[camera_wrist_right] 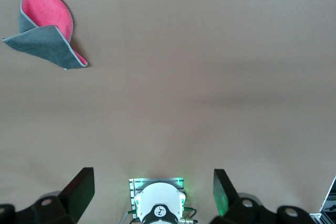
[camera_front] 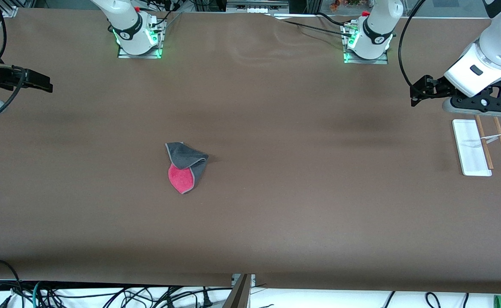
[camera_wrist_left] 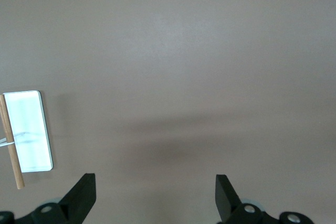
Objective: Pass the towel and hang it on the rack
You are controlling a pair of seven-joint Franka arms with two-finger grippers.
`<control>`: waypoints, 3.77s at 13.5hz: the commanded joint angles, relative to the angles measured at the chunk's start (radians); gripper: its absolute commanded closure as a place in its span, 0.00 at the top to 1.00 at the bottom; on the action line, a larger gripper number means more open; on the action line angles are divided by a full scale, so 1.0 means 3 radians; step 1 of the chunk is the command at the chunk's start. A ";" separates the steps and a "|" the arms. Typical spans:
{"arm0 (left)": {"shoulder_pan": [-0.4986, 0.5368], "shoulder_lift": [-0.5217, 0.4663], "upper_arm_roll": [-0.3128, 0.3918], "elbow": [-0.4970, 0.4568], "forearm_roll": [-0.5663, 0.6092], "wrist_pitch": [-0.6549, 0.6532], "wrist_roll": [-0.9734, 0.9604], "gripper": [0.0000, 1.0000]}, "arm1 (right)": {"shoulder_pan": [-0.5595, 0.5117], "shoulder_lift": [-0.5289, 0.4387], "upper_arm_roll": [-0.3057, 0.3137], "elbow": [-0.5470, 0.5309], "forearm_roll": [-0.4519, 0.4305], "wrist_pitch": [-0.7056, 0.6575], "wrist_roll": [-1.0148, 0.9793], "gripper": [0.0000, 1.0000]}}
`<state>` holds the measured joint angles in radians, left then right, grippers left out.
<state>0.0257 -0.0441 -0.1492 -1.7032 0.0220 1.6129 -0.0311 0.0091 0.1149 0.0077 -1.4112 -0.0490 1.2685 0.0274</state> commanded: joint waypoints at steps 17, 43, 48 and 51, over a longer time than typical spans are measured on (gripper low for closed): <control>0.0017 0.0035 -0.0024 0.0099 -0.0012 -0.0079 -0.0019 1.00 | -0.0015 0.0072 0.0051 -0.0005 0.0046 0.0041 -0.0010 1.00; 0.0017 0.0035 0.0006 0.0104 -0.0012 -0.0079 -0.0009 1.00 | 0.0174 0.2142 0.0261 -0.0118 0.1916 0.1350 -0.1185 1.00; 0.0006 0.0035 -0.0045 0.0104 -0.0012 -0.0069 -0.0024 1.00 | 0.0179 0.2337 0.0271 -0.0123 0.2096 0.1559 -0.1405 1.00; 0.0011 0.0040 -0.0034 0.0104 -0.0012 -0.0059 -0.0024 1.00 | 0.0205 0.2368 0.0286 -0.0153 0.2157 0.1596 -0.1441 1.00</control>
<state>0.0254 -0.0441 -0.1562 -1.7010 0.0220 1.6102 -0.0311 0.0700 0.8240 0.0820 -1.4521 0.5699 1.7359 -0.3850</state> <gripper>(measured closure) 0.000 0.000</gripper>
